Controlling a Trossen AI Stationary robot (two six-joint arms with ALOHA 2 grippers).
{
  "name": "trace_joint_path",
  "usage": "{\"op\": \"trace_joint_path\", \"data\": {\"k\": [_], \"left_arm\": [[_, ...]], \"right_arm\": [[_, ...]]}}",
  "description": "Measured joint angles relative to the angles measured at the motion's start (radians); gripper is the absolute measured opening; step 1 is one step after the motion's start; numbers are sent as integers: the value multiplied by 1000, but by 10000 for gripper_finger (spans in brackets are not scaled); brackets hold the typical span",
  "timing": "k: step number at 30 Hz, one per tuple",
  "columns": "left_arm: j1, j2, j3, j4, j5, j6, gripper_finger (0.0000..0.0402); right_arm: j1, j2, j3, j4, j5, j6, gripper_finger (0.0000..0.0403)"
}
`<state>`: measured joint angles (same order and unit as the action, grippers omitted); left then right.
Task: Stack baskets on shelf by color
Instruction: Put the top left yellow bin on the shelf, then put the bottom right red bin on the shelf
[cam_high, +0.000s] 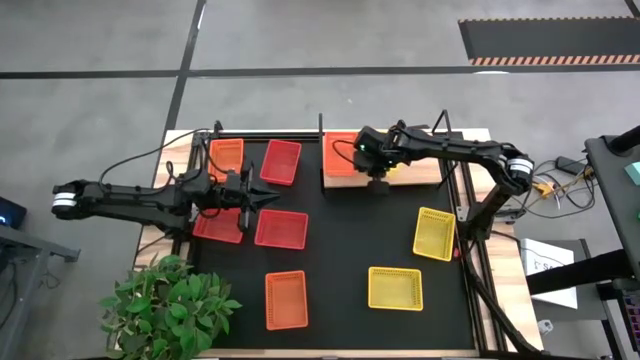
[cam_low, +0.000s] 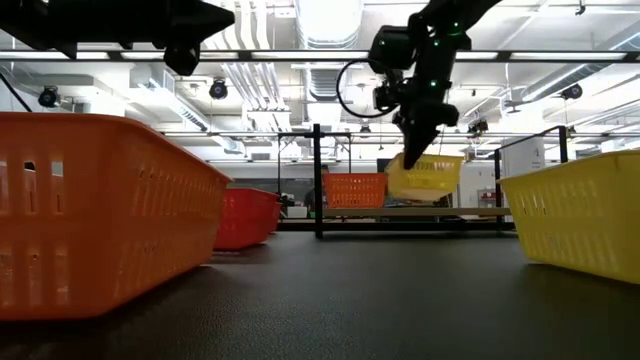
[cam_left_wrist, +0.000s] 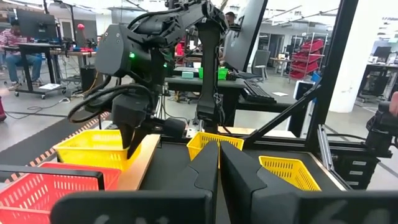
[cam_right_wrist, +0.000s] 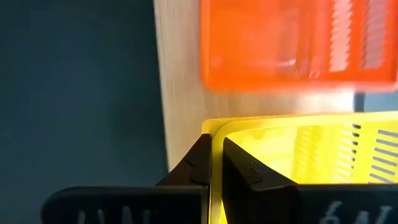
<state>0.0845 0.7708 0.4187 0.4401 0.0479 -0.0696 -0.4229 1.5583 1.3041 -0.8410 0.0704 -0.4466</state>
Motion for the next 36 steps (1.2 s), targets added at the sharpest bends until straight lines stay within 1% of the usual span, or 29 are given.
{"op": "trace_joint_path", "data": {"k": [13,17,22,28,32,36], "left_arm": [[0,1,0,1,0,-1,0],[0,0,0,1,0,-1,0],[0,0,0,1,0,-1,0],[0,1,0,-2,0,-1,0],[0,1,0,-2,0,-2,0],[0,1,0,-1,0,-6,0]], "right_arm": [[-6,66,-1,17,7,0,14],[-11,74,-1,16,8,0,39],[-18,74,-1,13,8,24,84],[-18,59,53,-128,8,66,124],[-18,30,74,-184,6,97,129],[-18,-8,74,-216,3,101,117]]}}
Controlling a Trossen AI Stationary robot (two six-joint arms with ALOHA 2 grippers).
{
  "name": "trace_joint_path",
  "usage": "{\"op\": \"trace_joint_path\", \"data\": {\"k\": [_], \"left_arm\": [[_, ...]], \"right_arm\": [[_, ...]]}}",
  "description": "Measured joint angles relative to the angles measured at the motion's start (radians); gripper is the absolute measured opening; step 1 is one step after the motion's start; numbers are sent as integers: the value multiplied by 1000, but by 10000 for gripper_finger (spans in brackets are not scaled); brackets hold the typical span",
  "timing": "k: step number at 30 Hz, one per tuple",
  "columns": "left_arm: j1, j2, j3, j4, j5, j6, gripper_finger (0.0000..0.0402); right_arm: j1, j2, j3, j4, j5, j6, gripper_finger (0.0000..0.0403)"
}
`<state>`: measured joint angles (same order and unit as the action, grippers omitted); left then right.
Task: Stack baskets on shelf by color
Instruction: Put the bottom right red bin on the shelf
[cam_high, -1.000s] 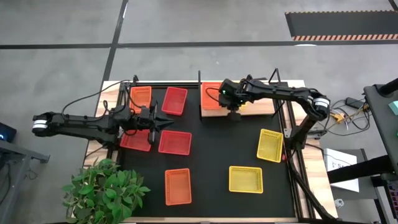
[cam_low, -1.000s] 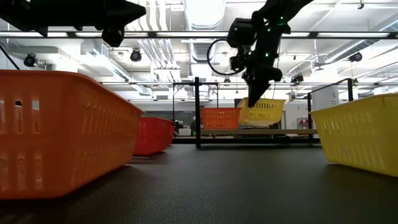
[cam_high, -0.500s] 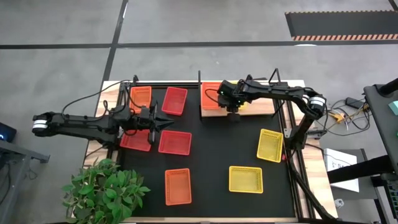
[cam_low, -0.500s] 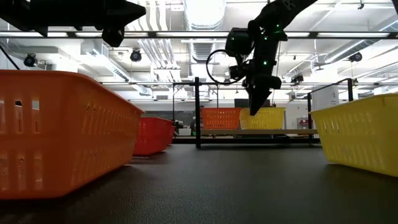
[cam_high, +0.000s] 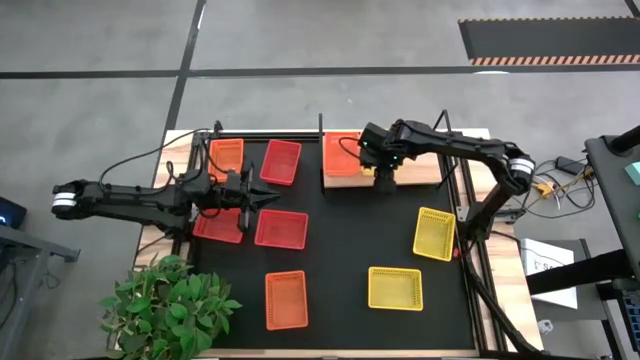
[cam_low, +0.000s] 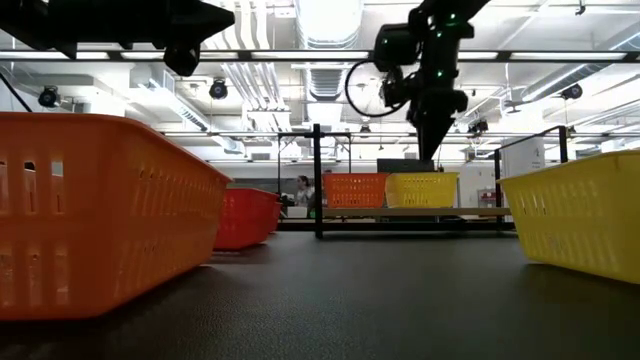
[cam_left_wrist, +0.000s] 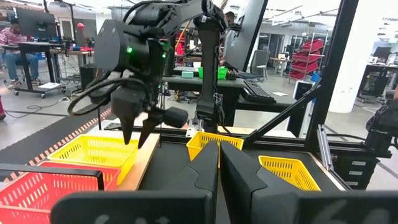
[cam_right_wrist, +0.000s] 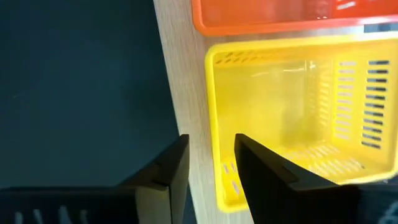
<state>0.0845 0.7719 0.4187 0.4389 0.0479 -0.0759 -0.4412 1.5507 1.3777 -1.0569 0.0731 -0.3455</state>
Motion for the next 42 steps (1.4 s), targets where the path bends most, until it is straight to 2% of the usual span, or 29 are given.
{"op": "trace_joint_path", "data": {"k": [5,10,13,16,19,21,24,26,34,39,42], "left_arm": [[0,5,-3,0,0,-21,0],[0,13,-3,5,0,-45,0],[-4,21,-14,13,0,-144,0],[-19,57,-47,8,0,-205,0],[-22,95,-77,38,2,-247,0],[-21,120,-79,75,-2,-306,0],[-21,154,-80,76,-2,-357,0],[-22,178,-80,76,-2,-369,0],[-21,272,-71,81,-43,-424,0],[-15,295,-58,76,-65,-413,0],[2,275,-50,79,-120,-319,0]], "right_arm": [[13,-82,-26,5,-50,9,83],[109,-231,-138,156,-54,42,42],[228,-340,-267,389,-61,63,23],[350,-426,-435,700,-82,60,11],[458,-472,-597,1031,-78,33,9],[516,-487,-668,1146,-45,-19,9],[567,-511,-711,1155,122,-71,9],[573,-524,-718,1138,186,-84,9],[573,-538,-725,1067,92,3,15],[572,-503,-705,1064,38,-13,54],[572,-425,-634,1069,22,-69,83]]}}
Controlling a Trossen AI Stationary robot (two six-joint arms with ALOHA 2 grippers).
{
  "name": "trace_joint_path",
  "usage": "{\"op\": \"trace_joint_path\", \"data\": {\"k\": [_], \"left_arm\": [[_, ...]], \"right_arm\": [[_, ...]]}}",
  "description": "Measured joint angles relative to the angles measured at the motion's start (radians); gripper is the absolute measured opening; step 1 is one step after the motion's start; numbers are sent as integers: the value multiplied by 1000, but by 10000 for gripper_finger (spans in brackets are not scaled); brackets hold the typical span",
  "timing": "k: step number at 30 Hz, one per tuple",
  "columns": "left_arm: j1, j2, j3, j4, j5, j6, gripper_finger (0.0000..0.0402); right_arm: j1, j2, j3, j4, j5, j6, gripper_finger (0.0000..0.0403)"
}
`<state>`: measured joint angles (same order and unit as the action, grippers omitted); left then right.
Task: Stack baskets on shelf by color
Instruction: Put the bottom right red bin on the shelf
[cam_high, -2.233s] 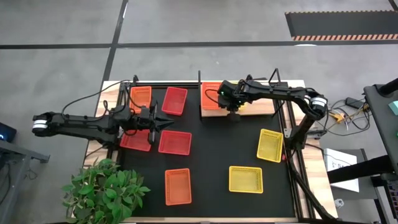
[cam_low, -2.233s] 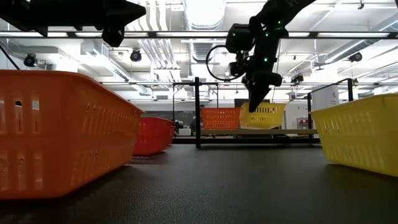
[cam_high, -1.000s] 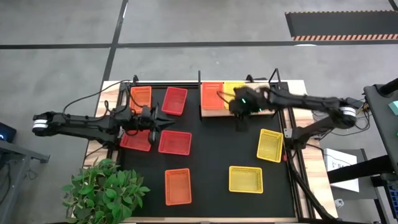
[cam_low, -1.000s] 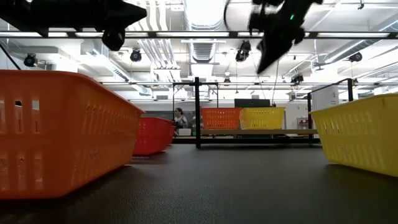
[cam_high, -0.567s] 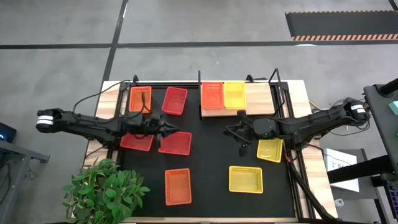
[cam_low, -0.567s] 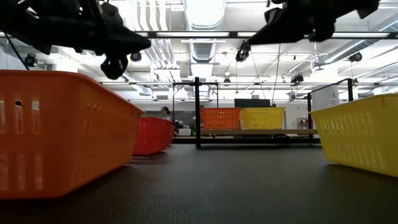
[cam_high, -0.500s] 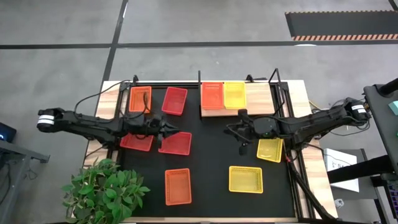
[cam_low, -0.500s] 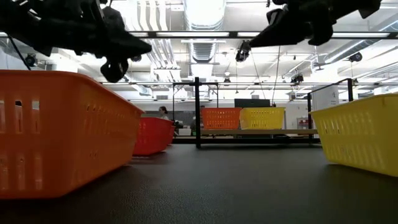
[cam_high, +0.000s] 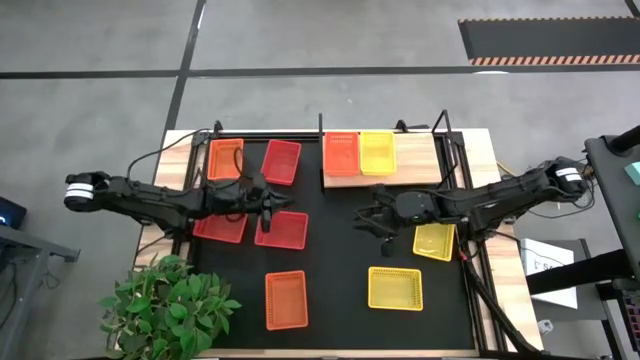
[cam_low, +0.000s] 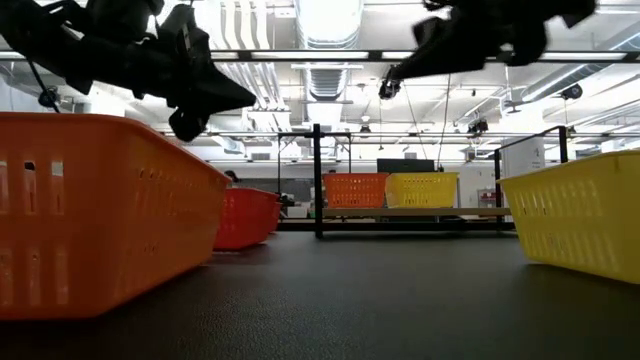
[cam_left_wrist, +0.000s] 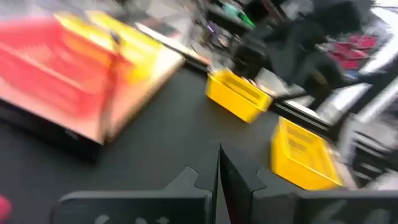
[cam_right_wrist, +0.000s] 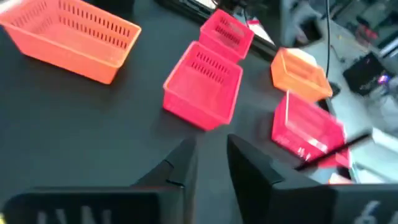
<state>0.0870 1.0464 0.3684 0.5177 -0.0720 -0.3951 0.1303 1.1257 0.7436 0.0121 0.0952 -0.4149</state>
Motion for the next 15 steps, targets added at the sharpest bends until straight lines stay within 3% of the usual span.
{"op": "trace_joint_path", "data": {"k": [5,10,15], "left_arm": [[7,-48,-1,2,-84,114,0],[9,-83,-10,-4,-95,234,0],[10,-117,-14,-3,-95,255,0]], "right_arm": [[0,187,173,-41,-107,-107,125],[-19,374,352,-158,-210,-220,153],[-57,543,527,-295,-277,-311,162]]}}
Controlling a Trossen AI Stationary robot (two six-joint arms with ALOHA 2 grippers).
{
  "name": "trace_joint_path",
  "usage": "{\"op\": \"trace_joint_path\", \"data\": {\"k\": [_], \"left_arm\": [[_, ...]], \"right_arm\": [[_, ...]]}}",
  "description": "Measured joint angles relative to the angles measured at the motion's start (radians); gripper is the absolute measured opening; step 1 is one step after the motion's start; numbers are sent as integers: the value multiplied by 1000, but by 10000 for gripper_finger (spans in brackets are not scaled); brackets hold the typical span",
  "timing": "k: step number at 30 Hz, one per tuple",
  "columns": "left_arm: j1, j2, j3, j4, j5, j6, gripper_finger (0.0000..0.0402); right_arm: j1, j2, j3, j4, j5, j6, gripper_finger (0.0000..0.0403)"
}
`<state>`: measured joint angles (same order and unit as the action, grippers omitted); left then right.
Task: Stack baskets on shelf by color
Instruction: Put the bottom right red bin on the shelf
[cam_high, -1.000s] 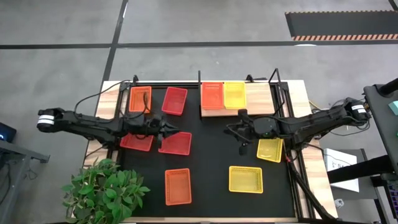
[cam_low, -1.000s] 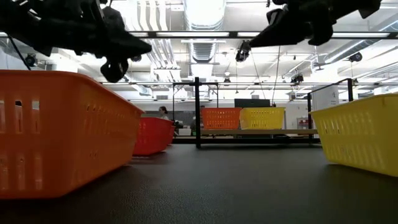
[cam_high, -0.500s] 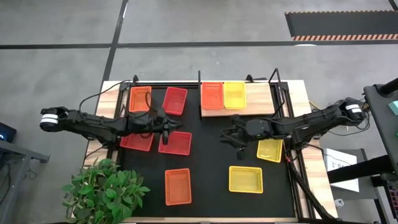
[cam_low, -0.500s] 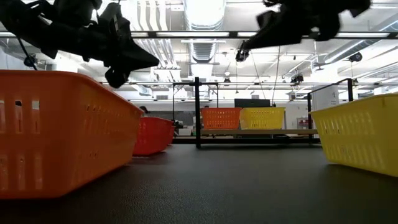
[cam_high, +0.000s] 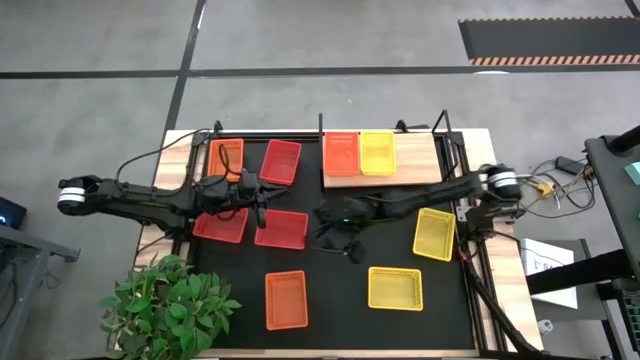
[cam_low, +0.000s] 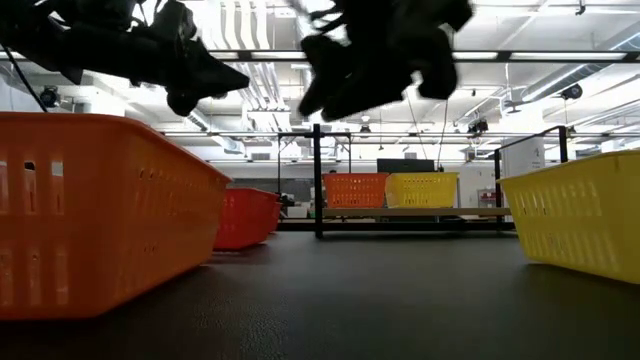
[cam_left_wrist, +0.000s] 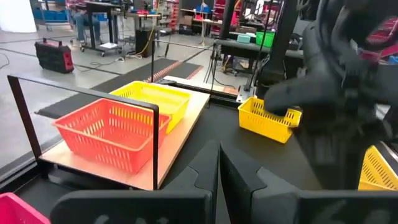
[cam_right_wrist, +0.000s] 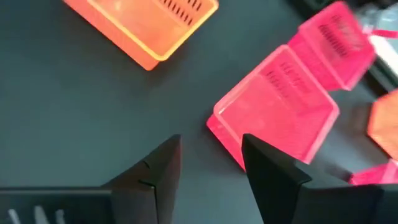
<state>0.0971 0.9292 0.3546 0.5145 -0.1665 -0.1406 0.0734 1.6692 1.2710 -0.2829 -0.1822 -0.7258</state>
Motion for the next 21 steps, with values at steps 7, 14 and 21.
{"op": "trace_joint_path", "data": {"k": [7,14,21], "left_arm": [[0,-23,-2,1,0,51,0],[0,-29,-3,4,0,51,0],[1,-30,-3,0,0,52,0]], "right_arm": [[-32,188,208,-138,-35,-85,160],[-36,282,312,-155,-35,-154,156],[-61,353,343,-139,-35,-180,155]]}}
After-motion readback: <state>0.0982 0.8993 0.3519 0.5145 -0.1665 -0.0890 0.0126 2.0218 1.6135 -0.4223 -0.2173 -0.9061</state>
